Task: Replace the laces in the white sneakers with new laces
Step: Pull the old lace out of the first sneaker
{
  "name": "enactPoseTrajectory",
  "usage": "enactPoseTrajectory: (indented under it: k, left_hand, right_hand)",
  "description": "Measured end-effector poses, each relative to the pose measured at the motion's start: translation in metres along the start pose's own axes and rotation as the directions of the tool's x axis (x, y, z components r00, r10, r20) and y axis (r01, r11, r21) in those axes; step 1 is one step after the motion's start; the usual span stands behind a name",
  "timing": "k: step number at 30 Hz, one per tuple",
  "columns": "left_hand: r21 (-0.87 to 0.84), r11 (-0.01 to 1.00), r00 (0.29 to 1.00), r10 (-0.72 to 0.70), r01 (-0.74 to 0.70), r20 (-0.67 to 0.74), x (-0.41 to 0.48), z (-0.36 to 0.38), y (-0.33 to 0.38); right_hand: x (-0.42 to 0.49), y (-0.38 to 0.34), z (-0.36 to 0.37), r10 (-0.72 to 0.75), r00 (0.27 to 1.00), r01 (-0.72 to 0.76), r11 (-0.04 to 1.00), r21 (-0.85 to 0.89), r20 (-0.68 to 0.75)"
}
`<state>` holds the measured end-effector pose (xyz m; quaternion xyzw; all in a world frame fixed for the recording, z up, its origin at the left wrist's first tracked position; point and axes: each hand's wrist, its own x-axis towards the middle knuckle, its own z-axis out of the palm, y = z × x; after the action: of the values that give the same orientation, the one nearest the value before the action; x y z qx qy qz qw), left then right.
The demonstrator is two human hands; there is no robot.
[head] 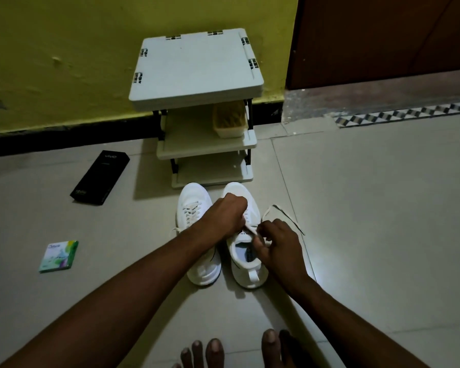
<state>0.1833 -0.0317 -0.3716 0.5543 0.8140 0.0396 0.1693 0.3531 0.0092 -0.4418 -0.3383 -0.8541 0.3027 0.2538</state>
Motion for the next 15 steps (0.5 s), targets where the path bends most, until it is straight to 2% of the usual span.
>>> enactPoseTrajectory:
  k: [2,4,6,7,10,12,14,15]
  left_hand:
    - [-0.158,0.985,0.986,-0.089,0.067,-0.139,-0.003,0.013,-0.006]
    - [-0.341,0.925,0.936,-0.259,0.169,-0.238,-0.003,0.019,-0.008]
    - [-0.517,0.818,0.883,-0.414,0.254,-0.221,-0.002,0.018,-0.011]
    - [-0.593,0.754,0.873,-0.457,0.282,-0.167,-0.001,0.016,-0.012]
    - [-0.767,0.592,0.913,-0.408,0.249,-0.018,0.000,0.011,-0.016]
    - [-0.818,0.529,0.942,-0.333,0.225,0.044,-0.002,0.009,-0.016]
    - [-0.799,0.570,0.967,-0.247,0.192,0.056,-0.004,0.006,-0.017]
    - [-0.749,0.642,0.979,-0.198,0.165,0.047,-0.003,0.005,-0.019]
  right_hand:
    - [0.001,-0.002,0.000,0.000,1.000,0.000,1.000,-0.006,0.005]
    - [0.003,-0.004,0.002,0.006,1.000,-0.005,0.999,-0.040,0.016]
    - [0.004,-0.004,0.005,0.022,1.000,-0.020,0.998,-0.067,0.022]
    - [0.004,-0.004,0.006,0.029,0.999,-0.027,0.997,-0.072,0.022]
    - [0.002,-0.003,0.007,0.028,0.999,-0.026,0.997,-0.077,0.019]
    - [0.002,-0.003,0.005,0.014,1.000,-0.013,0.998,-0.065,0.019]
    - [0.003,-0.005,0.004,0.001,1.000,0.000,0.999,-0.051,0.029]
    - [0.003,-0.006,0.003,-0.006,0.999,0.007,0.999,-0.047,0.038]
